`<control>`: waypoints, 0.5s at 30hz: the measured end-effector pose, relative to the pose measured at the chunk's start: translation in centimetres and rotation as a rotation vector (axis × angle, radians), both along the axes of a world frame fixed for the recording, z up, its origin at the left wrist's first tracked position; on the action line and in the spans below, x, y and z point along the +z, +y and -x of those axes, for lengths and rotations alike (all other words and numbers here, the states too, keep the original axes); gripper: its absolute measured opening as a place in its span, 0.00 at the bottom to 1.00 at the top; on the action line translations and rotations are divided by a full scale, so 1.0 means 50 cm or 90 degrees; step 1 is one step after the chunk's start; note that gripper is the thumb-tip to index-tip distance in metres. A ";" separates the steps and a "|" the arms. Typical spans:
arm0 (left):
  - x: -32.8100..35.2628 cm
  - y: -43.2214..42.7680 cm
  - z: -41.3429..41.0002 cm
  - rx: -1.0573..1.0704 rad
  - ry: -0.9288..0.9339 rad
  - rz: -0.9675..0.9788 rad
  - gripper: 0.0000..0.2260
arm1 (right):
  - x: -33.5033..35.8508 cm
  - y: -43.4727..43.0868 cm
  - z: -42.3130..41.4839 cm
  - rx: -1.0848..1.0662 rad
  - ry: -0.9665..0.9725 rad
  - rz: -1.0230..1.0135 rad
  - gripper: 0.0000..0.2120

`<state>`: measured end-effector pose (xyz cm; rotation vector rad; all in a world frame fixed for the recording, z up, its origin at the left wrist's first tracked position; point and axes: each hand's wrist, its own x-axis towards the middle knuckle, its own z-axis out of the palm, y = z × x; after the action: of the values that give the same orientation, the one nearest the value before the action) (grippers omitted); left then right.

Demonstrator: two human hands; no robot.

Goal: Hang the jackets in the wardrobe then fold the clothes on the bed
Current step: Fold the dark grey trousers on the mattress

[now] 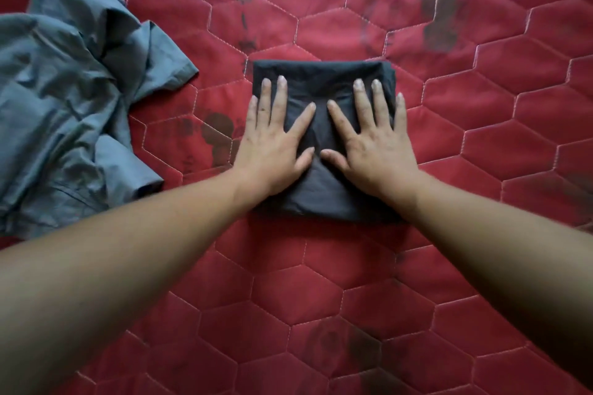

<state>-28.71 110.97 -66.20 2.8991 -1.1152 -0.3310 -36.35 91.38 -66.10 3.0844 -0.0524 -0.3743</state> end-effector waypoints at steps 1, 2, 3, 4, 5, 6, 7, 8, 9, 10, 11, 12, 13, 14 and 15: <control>0.002 0.007 0.020 -0.020 -0.017 0.018 0.33 | -0.004 0.004 0.028 0.016 -0.030 0.004 0.40; -0.003 0.017 0.039 -0.052 -0.031 0.035 0.31 | -0.014 0.005 0.059 0.036 -0.057 0.004 0.39; -0.011 0.028 0.052 -0.082 -0.036 0.043 0.30 | -0.026 0.004 0.088 0.050 -0.072 0.003 0.38; -0.023 0.038 0.060 -0.101 -0.037 0.046 0.29 | -0.040 0.001 0.112 0.054 -0.079 0.001 0.38; -0.036 0.045 0.063 -0.103 -0.038 0.053 0.29 | -0.054 -0.001 0.126 0.048 -0.085 -0.008 0.38; -0.049 0.048 0.061 -0.096 -0.041 0.070 0.29 | -0.067 -0.005 0.129 0.038 -0.094 -0.021 0.37; -0.060 0.049 0.058 -0.087 -0.041 0.089 0.29 | -0.078 -0.009 0.128 0.032 -0.098 -0.032 0.36; -0.067 0.048 0.055 -0.081 -0.041 0.104 0.29 | -0.084 -0.011 0.125 0.032 -0.098 -0.036 0.36; -0.068 0.047 0.052 -0.081 -0.042 0.108 0.29 | -0.084 -0.011 0.120 0.036 -0.095 -0.038 0.36; -0.064 0.047 0.053 -0.083 -0.039 0.100 0.29 | -0.078 -0.009 0.118 0.039 -0.089 -0.042 0.35; -0.055 0.047 0.054 -0.083 -0.032 0.084 0.29 | -0.069 -0.008 0.119 0.033 -0.079 -0.048 0.35; -0.045 0.045 0.053 -0.075 -0.024 0.063 0.29 | -0.058 -0.006 0.118 0.019 -0.071 -0.057 0.35; -0.031 0.041 0.050 -0.060 -0.015 0.047 0.29 | -0.043 -0.004 0.112 0.000 -0.067 -0.070 0.35; -0.017 0.031 0.038 -0.042 -0.013 0.045 0.29 | -0.029 -0.005 0.098 -0.015 -0.077 -0.081 0.34; -0.005 0.017 0.017 -0.027 -0.020 0.055 0.29 | -0.017 -0.009 0.074 -0.019 -0.094 -0.085 0.34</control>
<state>-29.55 111.83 -66.43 2.8185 -1.1657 -0.2322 -40.04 90.94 -66.93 3.2410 -0.0802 -0.1550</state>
